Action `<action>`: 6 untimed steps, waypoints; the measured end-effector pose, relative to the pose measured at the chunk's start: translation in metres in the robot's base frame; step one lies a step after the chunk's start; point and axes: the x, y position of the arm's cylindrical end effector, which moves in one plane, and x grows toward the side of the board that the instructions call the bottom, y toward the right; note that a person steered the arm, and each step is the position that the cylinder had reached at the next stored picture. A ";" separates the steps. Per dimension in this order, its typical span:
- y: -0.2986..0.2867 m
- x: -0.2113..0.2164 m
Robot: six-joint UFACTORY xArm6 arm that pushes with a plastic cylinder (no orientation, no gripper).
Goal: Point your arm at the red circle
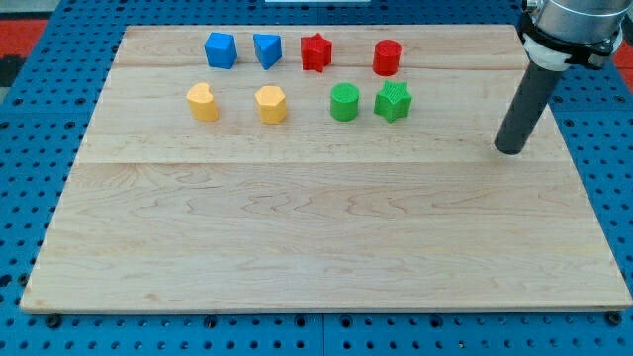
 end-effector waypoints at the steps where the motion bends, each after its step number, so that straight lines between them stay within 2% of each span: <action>1: -0.018 -0.021; 5: -0.089 -0.213; 6: -0.127 -0.232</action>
